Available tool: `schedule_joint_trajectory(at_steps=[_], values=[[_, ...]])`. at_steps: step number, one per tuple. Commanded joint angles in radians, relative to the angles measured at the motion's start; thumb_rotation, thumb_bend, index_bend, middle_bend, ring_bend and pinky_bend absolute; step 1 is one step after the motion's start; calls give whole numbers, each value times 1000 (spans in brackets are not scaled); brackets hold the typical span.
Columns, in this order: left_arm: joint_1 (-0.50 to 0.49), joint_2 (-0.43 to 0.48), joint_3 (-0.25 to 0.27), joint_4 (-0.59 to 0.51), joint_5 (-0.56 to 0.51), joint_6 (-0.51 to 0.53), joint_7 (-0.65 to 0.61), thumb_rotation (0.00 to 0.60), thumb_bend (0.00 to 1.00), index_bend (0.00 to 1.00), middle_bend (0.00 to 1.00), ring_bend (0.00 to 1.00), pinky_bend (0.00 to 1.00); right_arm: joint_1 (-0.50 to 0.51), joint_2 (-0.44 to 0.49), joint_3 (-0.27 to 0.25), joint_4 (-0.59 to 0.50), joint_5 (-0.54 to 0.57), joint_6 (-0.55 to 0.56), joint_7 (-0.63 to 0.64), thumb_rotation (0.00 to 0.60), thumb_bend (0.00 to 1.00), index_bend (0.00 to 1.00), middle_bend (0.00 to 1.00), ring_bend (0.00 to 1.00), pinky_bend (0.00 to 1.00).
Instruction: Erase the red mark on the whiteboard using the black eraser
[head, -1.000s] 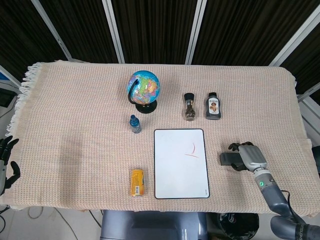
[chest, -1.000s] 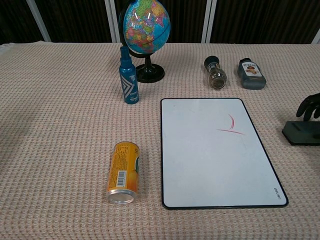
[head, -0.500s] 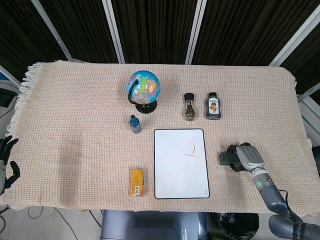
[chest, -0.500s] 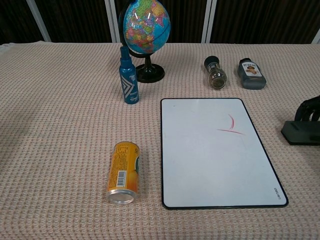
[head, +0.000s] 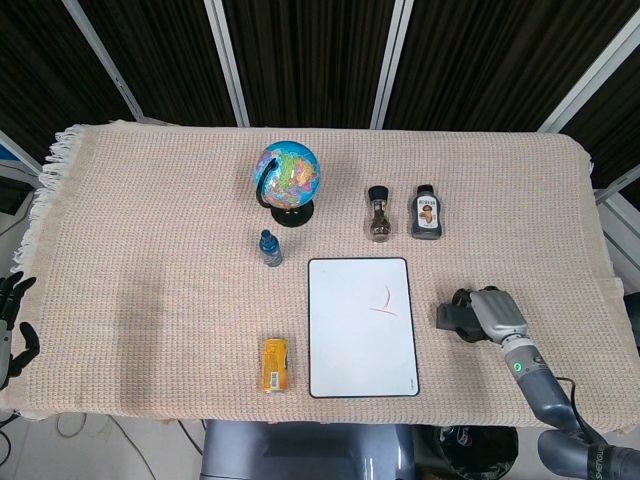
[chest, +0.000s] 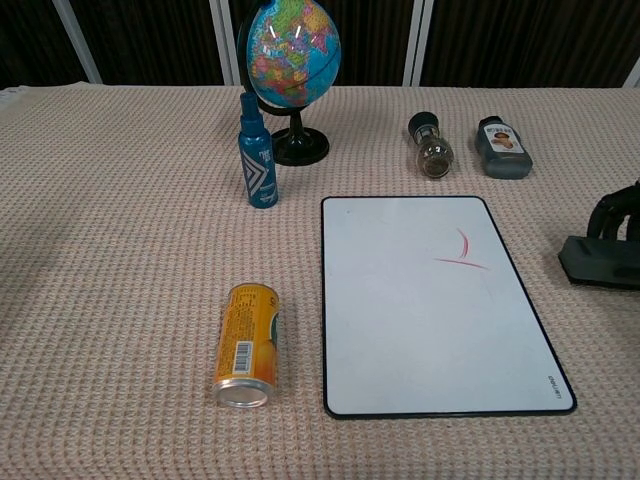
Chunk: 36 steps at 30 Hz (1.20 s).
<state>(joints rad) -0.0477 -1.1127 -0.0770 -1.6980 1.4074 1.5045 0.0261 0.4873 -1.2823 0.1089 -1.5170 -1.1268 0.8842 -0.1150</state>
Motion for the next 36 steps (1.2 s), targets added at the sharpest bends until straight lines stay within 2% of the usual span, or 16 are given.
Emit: schedule_joint_trajectory(at_steps=[1, 6, 12, 24, 36], values=[[1, 1, 0, -1, 1, 1, -1, 600, 749, 121, 44, 0, 0, -1, 2, 22, 2, -62, 43, 54, 600, 410, 514, 490, 477, 257], [1, 1, 0, -2, 0, 1, -2, 600, 749, 121, 44, 0, 0, 10, -14, 45, 30, -135, 91, 104, 600, 410, 516, 494, 500, 379], [1, 2, 0, -3, -1, 0, 0, 600, 749, 121, 44, 0, 0, 56, -52, 63, 80, -182, 84, 118, 600, 410, 518, 498, 506, 399], [0, 5, 0, -6, -9, -7, -1, 600, 749, 121, 44, 0, 0, 180, -167, 101, 156, -134, -27, 40, 600, 410, 519, 501, 532, 439], [-1, 8, -3, -8, -15, -11, -4, 600, 749, 121, 44, 0, 0, 247, -257, 129, 212, -59, -61, -31, 600, 409, 524, 506, 538, 439]])
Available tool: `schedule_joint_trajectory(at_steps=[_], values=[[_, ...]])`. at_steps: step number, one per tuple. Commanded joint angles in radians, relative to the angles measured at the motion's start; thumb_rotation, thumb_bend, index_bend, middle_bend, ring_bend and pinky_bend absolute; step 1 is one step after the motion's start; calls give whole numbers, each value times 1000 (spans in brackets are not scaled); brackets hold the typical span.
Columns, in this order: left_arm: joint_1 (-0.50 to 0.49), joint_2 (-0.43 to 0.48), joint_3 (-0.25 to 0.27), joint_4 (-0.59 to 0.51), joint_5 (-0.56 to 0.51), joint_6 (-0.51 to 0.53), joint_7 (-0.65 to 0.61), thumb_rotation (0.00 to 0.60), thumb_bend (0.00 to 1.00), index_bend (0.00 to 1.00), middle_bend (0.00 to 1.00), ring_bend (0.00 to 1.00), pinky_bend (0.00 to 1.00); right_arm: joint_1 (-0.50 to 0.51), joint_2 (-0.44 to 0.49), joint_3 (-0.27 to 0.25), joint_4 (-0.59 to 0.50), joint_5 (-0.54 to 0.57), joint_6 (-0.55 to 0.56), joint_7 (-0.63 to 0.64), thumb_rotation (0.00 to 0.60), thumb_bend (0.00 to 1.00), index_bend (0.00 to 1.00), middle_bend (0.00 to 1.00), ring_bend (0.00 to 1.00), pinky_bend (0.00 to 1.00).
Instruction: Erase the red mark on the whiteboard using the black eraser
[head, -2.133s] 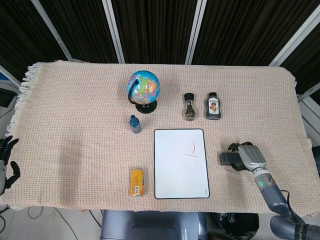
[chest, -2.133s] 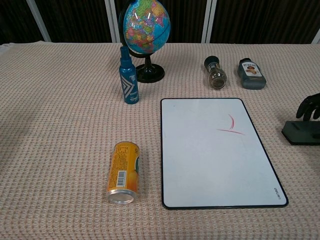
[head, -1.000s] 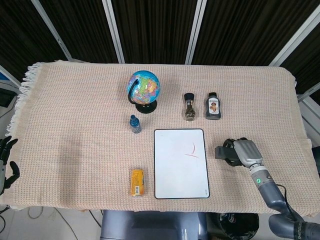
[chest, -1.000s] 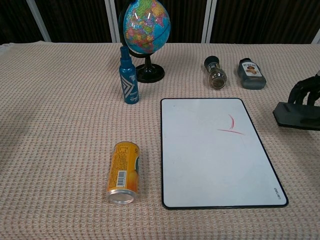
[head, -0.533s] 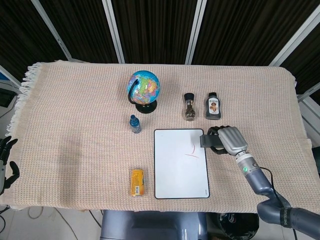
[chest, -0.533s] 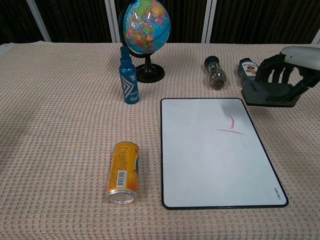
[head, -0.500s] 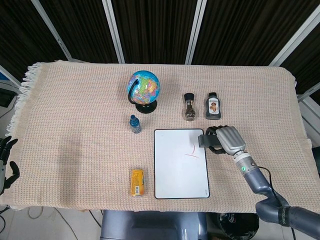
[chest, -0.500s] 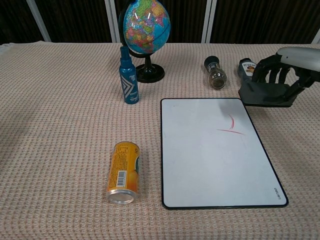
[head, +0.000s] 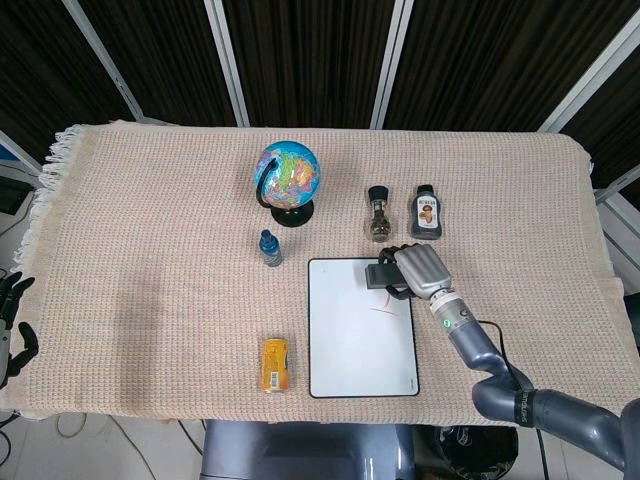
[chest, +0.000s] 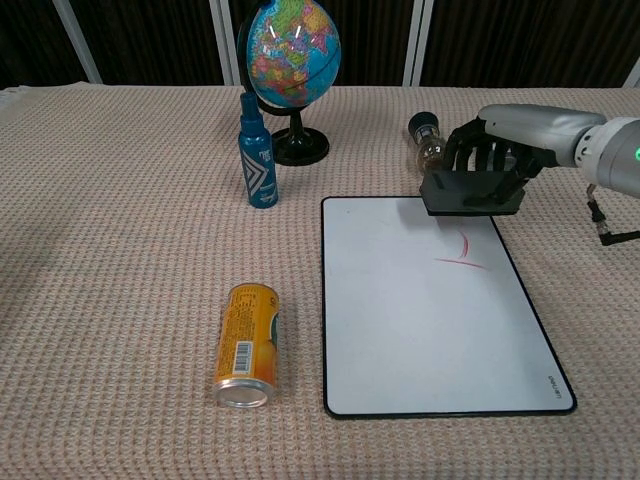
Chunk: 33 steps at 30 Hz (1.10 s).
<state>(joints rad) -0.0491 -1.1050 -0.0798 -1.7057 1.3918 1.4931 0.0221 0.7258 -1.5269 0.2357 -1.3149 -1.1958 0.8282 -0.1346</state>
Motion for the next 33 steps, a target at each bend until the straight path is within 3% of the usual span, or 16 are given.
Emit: schedule_joint_trajectory(at_steps=[1, 18, 33], values=[[0, 0, 0, 0, 0, 0, 0, 600, 749, 121, 44, 0, 0, 12, -17, 1, 14, 14, -6, -18, 600, 409, 524, 507, 539, 439], [0, 0, -2, 0, -5, 0, 2, 600, 749, 121, 44, 0, 0, 32, -105, -24, 36, 82, 21, -132, 600, 410, 525, 517, 552, 445], [0, -1, 0, -1, 1, 2, 5, 600, 748, 121, 44, 0, 0, -41, -47, -104, -127, 51, 102, -176, 600, 410, 534, 523, 557, 446]])
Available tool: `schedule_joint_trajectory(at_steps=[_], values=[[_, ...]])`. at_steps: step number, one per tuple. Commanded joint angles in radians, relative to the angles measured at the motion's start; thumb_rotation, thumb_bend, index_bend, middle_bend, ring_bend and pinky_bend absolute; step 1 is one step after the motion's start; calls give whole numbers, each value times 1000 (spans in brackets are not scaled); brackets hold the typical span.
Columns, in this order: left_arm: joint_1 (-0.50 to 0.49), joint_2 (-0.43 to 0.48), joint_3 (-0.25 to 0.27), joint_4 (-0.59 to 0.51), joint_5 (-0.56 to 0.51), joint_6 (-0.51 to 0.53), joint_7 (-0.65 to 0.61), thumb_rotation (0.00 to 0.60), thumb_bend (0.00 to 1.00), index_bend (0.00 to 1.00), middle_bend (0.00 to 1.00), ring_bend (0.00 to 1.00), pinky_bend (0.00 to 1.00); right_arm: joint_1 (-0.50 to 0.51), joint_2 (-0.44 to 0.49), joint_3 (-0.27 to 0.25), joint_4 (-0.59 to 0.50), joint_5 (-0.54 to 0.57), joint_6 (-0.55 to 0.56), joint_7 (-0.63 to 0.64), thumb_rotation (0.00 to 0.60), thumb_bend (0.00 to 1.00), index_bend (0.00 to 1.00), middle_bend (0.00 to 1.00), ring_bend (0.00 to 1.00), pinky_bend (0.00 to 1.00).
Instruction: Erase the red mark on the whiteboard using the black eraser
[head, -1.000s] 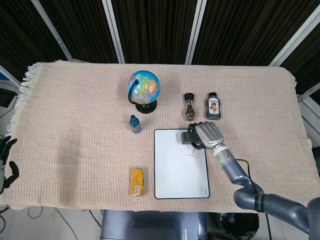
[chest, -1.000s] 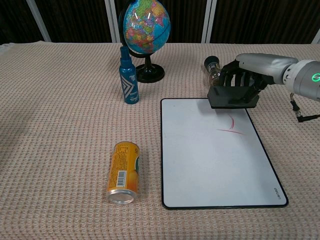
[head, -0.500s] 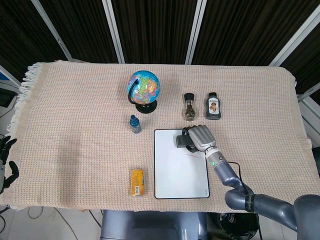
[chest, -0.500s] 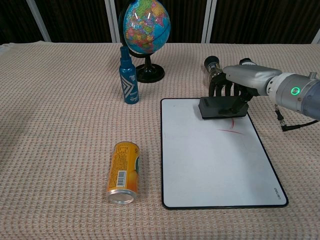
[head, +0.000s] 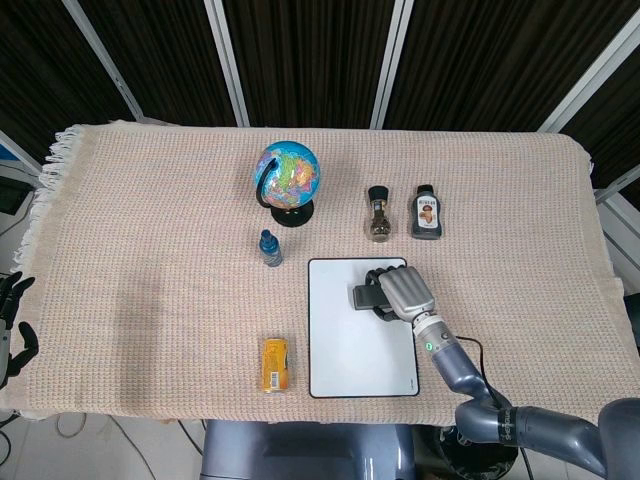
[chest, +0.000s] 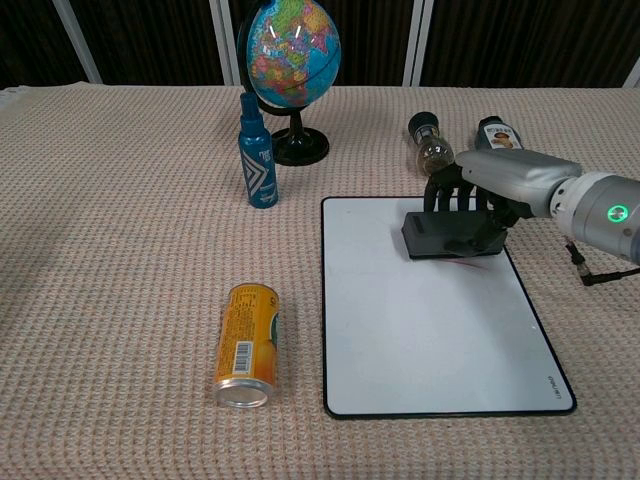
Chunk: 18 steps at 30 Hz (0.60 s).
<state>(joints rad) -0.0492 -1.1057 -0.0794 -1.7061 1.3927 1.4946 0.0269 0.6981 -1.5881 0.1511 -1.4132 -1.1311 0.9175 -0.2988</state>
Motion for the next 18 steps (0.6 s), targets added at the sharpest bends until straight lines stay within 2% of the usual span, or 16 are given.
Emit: schedule_joint_trajectory(at_steps=[1, 10, 18], values=[[0, 0, 0, 0, 0, 1, 1, 600, 748, 121, 44, 0, 0, -21, 22, -30, -47, -24, 22, -16, 600, 410, 534, 523, 557, 446], [0, -1, 1, 0, 2, 0, 3, 600, 749, 121, 44, 0, 0, -43, 42, -65, -117, -60, 55, -51, 600, 409, 535, 523, 557, 447], [-1, 0, 0, 0, 0, 0, 3, 600, 749, 121, 44, 0, 0, -21, 14, -32, -65, -29, 45, -70, 600, 409, 535, 523, 557, 446]])
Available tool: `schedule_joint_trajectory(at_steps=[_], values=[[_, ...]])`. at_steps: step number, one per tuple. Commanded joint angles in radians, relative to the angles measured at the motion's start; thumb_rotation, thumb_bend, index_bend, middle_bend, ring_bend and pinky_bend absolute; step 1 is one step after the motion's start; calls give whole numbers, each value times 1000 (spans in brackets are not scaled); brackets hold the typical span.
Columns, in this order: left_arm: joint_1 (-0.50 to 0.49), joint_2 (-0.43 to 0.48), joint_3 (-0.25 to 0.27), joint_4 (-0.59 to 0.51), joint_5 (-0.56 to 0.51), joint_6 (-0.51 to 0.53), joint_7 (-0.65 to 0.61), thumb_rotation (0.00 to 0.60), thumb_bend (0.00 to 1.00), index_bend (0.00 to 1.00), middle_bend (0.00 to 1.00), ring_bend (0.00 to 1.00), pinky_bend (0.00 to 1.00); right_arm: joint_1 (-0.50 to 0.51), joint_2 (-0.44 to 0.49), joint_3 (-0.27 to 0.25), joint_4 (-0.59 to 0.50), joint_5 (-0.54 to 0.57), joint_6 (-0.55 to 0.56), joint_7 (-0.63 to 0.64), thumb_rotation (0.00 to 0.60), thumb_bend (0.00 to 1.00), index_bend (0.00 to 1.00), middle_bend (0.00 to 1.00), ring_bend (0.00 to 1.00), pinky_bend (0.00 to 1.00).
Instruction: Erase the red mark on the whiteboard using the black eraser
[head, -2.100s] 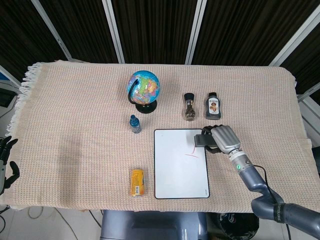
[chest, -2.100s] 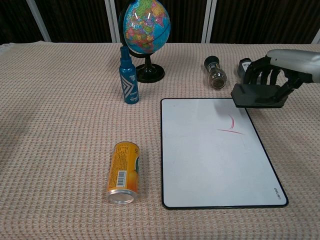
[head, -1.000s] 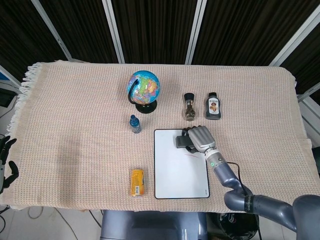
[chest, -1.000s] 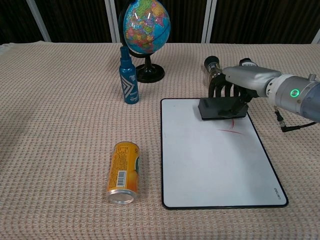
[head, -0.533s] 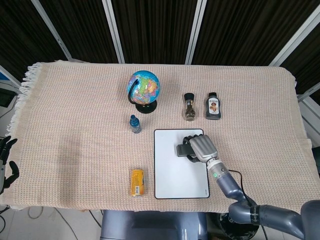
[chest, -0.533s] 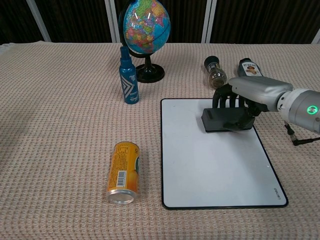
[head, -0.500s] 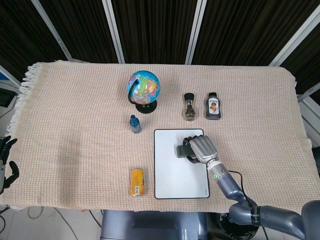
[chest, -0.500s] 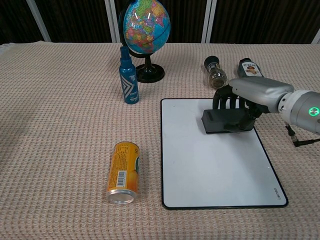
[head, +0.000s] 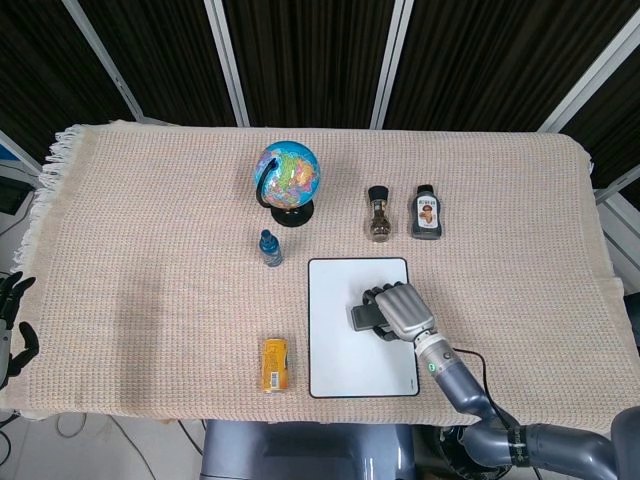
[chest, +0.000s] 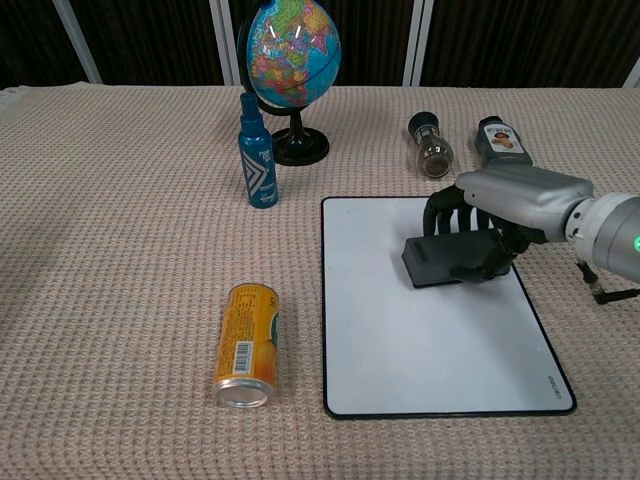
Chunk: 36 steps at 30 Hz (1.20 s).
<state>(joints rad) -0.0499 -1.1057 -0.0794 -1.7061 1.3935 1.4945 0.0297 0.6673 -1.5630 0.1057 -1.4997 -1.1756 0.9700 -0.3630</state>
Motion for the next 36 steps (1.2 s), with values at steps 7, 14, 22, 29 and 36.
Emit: schedule_joint_trajectory(at_steps=[7, 14, 22, 29, 36], values=[[0, 2, -1, -1, -1, 0, -2, 600, 749, 121, 44, 0, 0, 40, -47, 58, 122, 72, -47, 5, 600, 410, 535, 523, 557, 447], [0, 3, -1, -1, -2, -1, -3, 600, 749, 121, 44, 0, 0, 59, -75, 97, 216, 107, -62, 30, 600, 409, 535, 523, 557, 446], [-1, 2, 0, -1, -1, -2, -2, 600, 749, 121, 44, 0, 0, 57, -54, 111, 214, 100, -43, 44, 600, 409, 535, 524, 557, 446], [0, 2, 0, -1, -1, -2, -1, 600, 749, 121, 44, 0, 0, 36, 4, 108, 172, 85, -24, 60, 600, 410, 535, 524, 557, 446], [0, 0, 1, -2, 1, 0, 2, 600, 748, 121, 44, 0, 0, -13, 90, 82, 133, 58, -1, 103, 600, 409, 535, 524, 557, 446]])
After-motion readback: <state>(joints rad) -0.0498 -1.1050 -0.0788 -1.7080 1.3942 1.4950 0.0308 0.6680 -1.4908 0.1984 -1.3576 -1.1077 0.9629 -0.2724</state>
